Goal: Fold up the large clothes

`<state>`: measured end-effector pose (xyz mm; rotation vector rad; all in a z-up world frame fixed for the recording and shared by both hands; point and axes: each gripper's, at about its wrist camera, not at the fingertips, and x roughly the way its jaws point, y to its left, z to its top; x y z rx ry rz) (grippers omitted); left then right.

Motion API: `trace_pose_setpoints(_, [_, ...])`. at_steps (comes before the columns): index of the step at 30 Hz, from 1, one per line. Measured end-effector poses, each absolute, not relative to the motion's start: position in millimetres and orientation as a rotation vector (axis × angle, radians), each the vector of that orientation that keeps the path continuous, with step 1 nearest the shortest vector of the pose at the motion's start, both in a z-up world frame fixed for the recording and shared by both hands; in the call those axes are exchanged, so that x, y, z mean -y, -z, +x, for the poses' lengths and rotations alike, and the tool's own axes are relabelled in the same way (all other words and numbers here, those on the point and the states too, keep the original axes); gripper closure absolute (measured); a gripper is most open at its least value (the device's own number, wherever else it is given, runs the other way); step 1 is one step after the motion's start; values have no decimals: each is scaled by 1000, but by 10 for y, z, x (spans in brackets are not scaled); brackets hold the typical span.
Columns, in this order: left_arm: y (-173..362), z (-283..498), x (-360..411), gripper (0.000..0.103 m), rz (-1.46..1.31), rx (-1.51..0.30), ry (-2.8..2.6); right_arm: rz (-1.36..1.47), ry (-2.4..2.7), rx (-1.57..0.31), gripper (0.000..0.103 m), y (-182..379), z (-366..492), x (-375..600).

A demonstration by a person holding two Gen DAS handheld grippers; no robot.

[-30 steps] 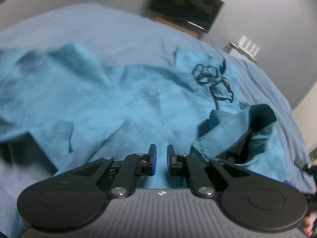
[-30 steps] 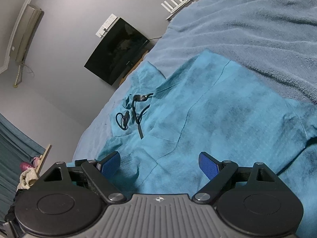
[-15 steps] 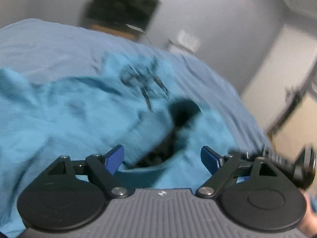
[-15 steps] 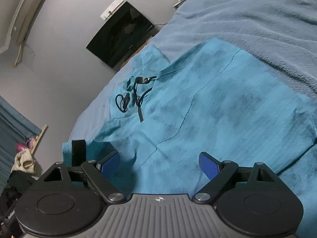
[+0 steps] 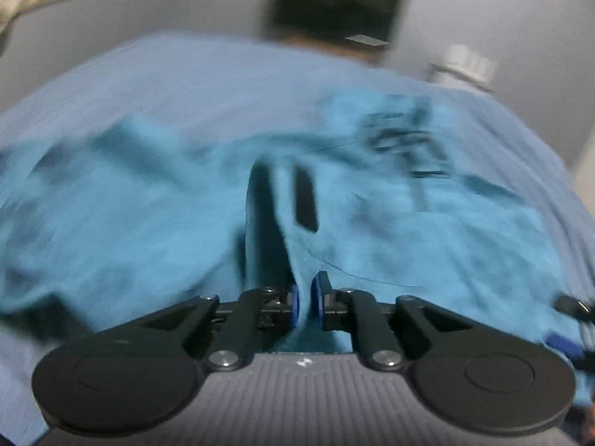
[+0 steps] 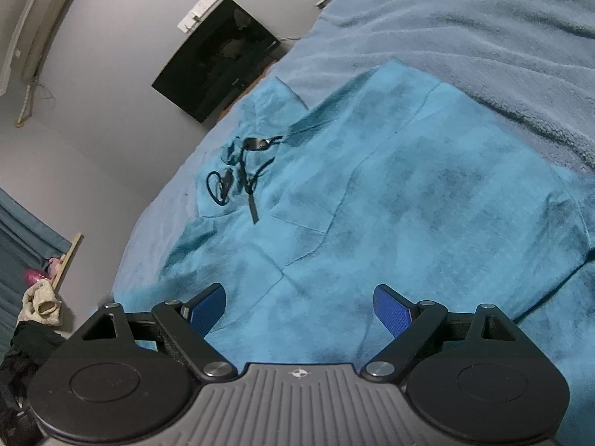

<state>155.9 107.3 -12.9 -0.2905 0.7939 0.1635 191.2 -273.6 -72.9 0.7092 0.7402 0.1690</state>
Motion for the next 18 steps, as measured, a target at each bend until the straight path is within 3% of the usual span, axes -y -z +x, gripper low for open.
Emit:
trace_pose_setpoints(5, [415, 1568, -1369, 95, -433, -884, -212, 705, -163, -753, 14, 742, 1921, 2747])
trace_pose_setpoints(8, [327, 1533, -1337, 94, -407, -833, -194, 701, -160, -759, 14, 750, 1922, 2746])
trace_pose_setpoints(18, [419, 1603, -1394, 73, -359, -934, -244, 691, -152, -788, 13, 791, 1952, 2724])
